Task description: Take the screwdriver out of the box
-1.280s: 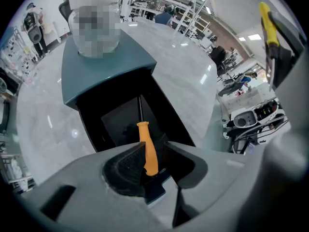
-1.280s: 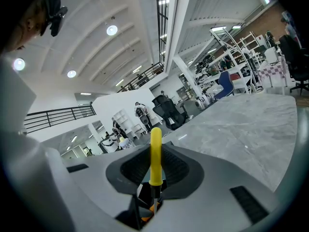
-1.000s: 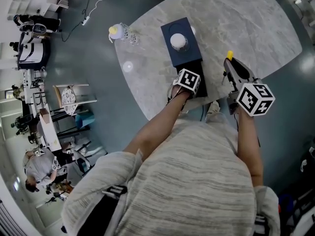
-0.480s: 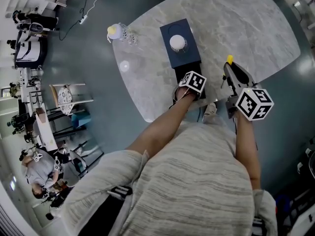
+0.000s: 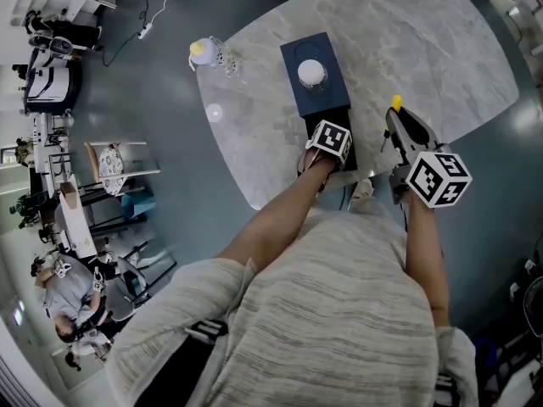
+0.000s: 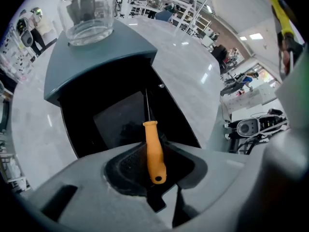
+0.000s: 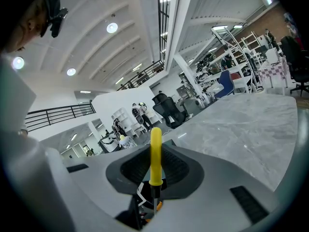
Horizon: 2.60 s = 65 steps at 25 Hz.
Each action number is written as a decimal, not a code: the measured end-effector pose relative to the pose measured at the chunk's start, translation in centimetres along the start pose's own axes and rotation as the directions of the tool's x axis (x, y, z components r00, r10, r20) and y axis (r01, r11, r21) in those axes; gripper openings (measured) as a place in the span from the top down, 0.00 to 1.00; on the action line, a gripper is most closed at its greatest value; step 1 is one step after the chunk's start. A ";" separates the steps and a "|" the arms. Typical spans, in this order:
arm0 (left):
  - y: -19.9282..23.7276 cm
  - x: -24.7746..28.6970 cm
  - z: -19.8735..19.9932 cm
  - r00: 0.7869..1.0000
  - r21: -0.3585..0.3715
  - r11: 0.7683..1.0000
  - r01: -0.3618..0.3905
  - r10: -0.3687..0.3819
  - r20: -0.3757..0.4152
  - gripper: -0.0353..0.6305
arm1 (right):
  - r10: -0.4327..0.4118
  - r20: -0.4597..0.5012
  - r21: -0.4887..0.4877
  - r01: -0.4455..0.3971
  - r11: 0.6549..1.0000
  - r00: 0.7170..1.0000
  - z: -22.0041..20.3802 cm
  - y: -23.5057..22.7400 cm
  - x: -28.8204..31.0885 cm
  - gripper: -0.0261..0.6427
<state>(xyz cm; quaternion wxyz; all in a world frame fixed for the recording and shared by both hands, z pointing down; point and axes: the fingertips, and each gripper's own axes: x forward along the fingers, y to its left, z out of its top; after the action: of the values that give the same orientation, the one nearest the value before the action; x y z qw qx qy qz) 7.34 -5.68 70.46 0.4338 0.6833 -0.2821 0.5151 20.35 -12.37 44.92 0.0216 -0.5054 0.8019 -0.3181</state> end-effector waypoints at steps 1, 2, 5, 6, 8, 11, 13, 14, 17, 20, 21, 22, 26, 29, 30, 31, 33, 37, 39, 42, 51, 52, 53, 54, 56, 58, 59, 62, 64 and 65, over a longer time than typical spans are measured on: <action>0.0 0.1 0.1 1.000 -0.003 1.000 0.009 -0.009 0.001 0.77 | 0.000 0.000 0.000 0.000 1.000 1.000 0.0 0.0 0.0 0.86; 0.0 0.0 0.2 1.000 -0.009 1.000 0.017 -0.017 0.004 0.77 | -0.001 0.000 -0.001 0.001 1.000 1.000 0.1 0.0 0.1 0.86; 0.0 -0.7 0.2 0.999 -0.011 0.999 0.032 -0.032 0.014 0.77 | -0.008 0.002 -0.002 0.008 1.000 1.000 0.3 0.3 0.0 0.86; 0.1 -1.0 0.0 0.999 -0.008 0.999 0.035 -0.035 0.021 0.77 | -0.010 0.004 -0.002 0.010 1.000 1.000 0.3 0.4 -0.1 0.86; 0.1 -1.6 0.0 0.998 -0.006 0.999 0.046 -0.046 0.038 0.77 | -0.011 0.009 -0.001 0.011 1.000 1.000 0.5 0.7 -0.2 0.86; -0.4 -2.4 0.5 0.995 -0.002 0.997 0.073 -0.073 0.073 0.77 | -0.008 0.013 -0.003 0.009 1.000 1.000 0.8 0.8 -0.2 0.86; -0.9 -2.9 1.0 0.991 0.008 0.996 0.092 -0.093 0.101 0.77 | -0.003 0.016 -0.007 0.003 1.000 1.000 1.0 0.8 -0.2 0.86; -1.2 -3.2 1.2 0.988 0.015 0.995 0.101 -0.102 0.116 0.77 | 0.001 0.018 -0.010 -0.001 1.000 1.000 1.2 0.9 -0.1 0.86; -1.9 -4.7 1.2 0.979 0.044 0.991 0.127 -0.132 0.157 0.77 | 0.014 0.023 -0.019 -0.013 1.000 1.000 1.4 2.1 0.0 0.86; -2.5 -7.2 1.0 0.959 0.084 0.983 0.163 -0.178 0.220 0.77 | 0.036 0.030 -0.033 -0.035 0.999 0.999 1.6 4.0 0.2 0.86; -2.9 -8.1 1.3 0.948 0.105 0.979 0.178 -0.199 0.247 0.77 | 0.045 0.032 -0.038 -0.044 0.998 0.998 1.7 4.5 0.3 0.86; -3.3 -9.0 1.6 0.936 0.129 0.973 0.190 -0.219 0.276 0.77 | 0.054 0.034 -0.043 -0.052 0.998 0.998 1.9 4.9 0.5 0.86; -4.6 -13.6 2.7 0.865 0.218 0.950 0.225 -0.298 0.403 0.77 | 0.095 0.056 -0.058 -0.092 0.994 0.994 2.8 6.7 0.6 0.86; -5.1 -17.7 3.0 0.793 0.254 0.932 0.258 -0.354 0.495 0.77 | 0.132 0.076 -0.071 -0.126 0.989 0.988 3.8 8.6 0.4 0.86; -5.1 -19.1 3.3 0.766 0.263 0.928 0.265 -0.368 0.527 0.77 | 0.144 0.083 -0.077 -0.138 0.988 0.986 4.2 9.1 0.3 0.86; -5.1 -20.4 3.6 0.738 0.272 0.924 0.269 -0.379 0.558 0.77 | 0.156 0.088 -0.084 -0.149 0.985 0.984 4.5 9.6 0.4 0.86; -5.0 -22.9 4.0 0.681 0.291 0.918 0.271 -0.396 0.616 0.77 | 0.181 0.095 -0.098 -0.172 0.980 0.979 5.0 10.7 0.4 0.86; -4.7 -27.9 4.4 0.566 0.336 0.908 0.251 -0.419 0.710 0.77 | 0.225 0.103 -0.125 -0.211 0.969 0.969 5.5 13.3 0.5 0.86; -4.8 -30.0 4.4 0.515 0.359 0.903 0.235 -0.429 0.742 0.77 | 0.240 0.103 -0.137 -0.226 0.965 0.965 5.7 14.4 0.3 0.86; -5.1 -32.6 4.2 0.456 0.391 0.897 0.207 -0.443 0.772 0.77 | 0.272 0.102 -0.150 -0.255 0.955 0.957 5.8 15.9 0.1 0.86; -5.6 -36.5 2.8 0.326 0.446 0.876 0.184 -0.483 0.813 0.77 | 0.334 0.111 -0.177 -0.312 0.933 0.936 5.5 18.4 -0.6 0.86; -5.7 -36.7 2.6 0.316 0.451 0.874 0.182 -0.486 0.815 0.77 | 0.339 0.110 -0.179 -0.317 0.931 0.934 5.4 18.5 -0.8 0.86; -5.7 -37.0 2.3 0.307 0.456 0.872 0.179 -0.490 0.816 0.77 | 0.344 0.110 -0.181 -0.321 0.929 0.933 5.2 18.7 -0.9 0.86; -5.7 -37.3 2.1 0.300 0.460 0.871 0.175 -0.492 0.817 0.77 | 0.348 0.111 -0.183 -0.325 0.928 0.931 5.1 18.9 -1.1 0.86; -5.7 -37.8 1.8 0.292 0.463 0.870 0.168 -0.493 0.820 0.77 | 0.354 0.112 -0.190 -0.329 0.925 0.929 4.9 19.4 -1.2 0.86; -5.6 -38.2 1.7 0.283 0.466 0.869 0.168 -0.495 0.821 0.77 | 0.361 0.112 -0.207 -0.333 0.920 0.926 5.1 19.9 -1.2 0.86; -5.6 -38.4 1.7 0.278 0.469 0.867 0.167 -0.498 0.822 0.77 | 0.365 0.112 -0.218 -0.335 0.917 0.924 5.1 20.0 -1.2 0.86; -5.7 -38.8 1.7 0.261 0.481 0.861 0.165 -0.508 0.821 0.77 | 0.372 0.107 -0.243 -0.338 0.909 0.922 5.1 20.5 -1.2 0.86; -5.8 -38.9 1.7 0.253 0.490 0.856 0.168 -0.518 0.817 0.77 | 0.365 0.100 -0.256 -0.331 0.908 0.925 4.9 20.5 -1.1 0.86; -5.8 -39.0 1.6 0.252 0.492 0.854 0.170 -0.521 0.816 0.77 | 0.361 0.094 -0.264 -0.326 0.908 0.928 4.7 20.5 -1.1 0.86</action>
<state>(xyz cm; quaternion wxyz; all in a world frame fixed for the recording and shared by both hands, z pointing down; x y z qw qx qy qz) 0.87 -6.80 31.58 0.1855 0.9532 -0.2347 -0.0429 6.21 -7.86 29.92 0.0715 -0.3761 0.9077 -0.1719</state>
